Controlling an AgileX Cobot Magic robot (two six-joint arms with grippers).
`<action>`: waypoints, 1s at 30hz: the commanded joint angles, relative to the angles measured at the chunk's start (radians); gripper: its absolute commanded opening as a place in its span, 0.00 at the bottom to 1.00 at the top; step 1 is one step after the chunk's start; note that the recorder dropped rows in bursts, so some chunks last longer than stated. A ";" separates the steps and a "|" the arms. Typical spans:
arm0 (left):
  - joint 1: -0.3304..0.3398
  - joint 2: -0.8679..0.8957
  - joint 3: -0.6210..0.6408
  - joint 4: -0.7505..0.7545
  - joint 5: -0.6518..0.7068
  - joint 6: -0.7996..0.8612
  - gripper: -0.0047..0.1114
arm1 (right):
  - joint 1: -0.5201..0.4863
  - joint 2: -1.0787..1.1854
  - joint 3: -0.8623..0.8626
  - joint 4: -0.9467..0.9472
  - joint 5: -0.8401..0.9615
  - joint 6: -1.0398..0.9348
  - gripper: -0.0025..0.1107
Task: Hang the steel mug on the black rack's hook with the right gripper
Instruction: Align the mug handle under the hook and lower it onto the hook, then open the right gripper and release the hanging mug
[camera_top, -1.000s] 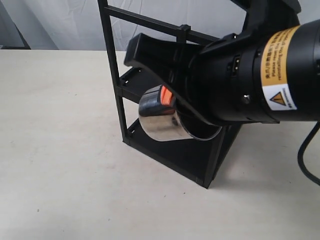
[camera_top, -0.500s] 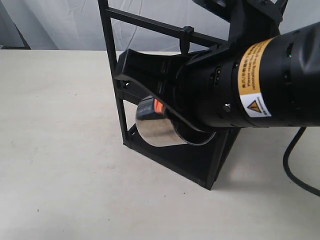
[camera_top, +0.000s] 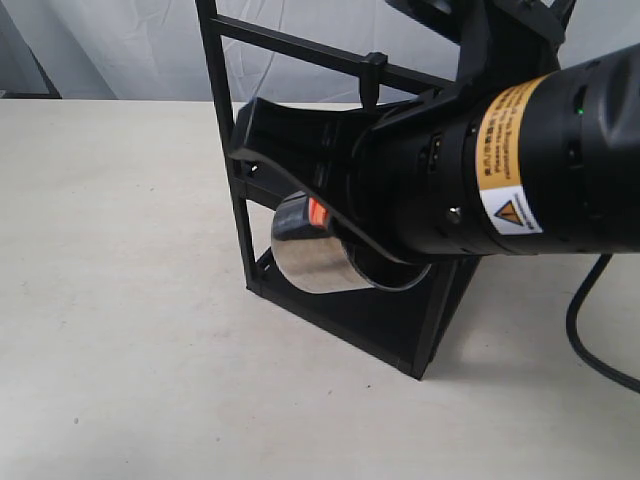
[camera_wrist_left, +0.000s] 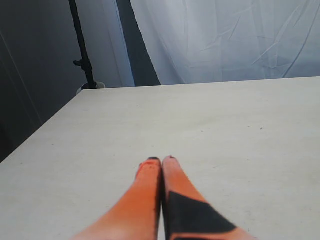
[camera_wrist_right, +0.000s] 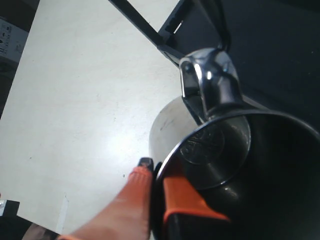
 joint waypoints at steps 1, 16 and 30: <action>0.001 -0.005 0.000 -0.016 -0.006 -0.001 0.05 | 0.002 0.003 0.004 0.017 0.033 0.009 0.02; 0.001 -0.005 0.000 -0.016 -0.006 -0.001 0.05 | 0.002 0.003 0.004 0.015 0.027 0.009 0.32; 0.001 -0.005 0.000 -0.016 -0.006 -0.001 0.05 | 0.002 -0.092 0.004 -0.024 0.037 0.009 0.32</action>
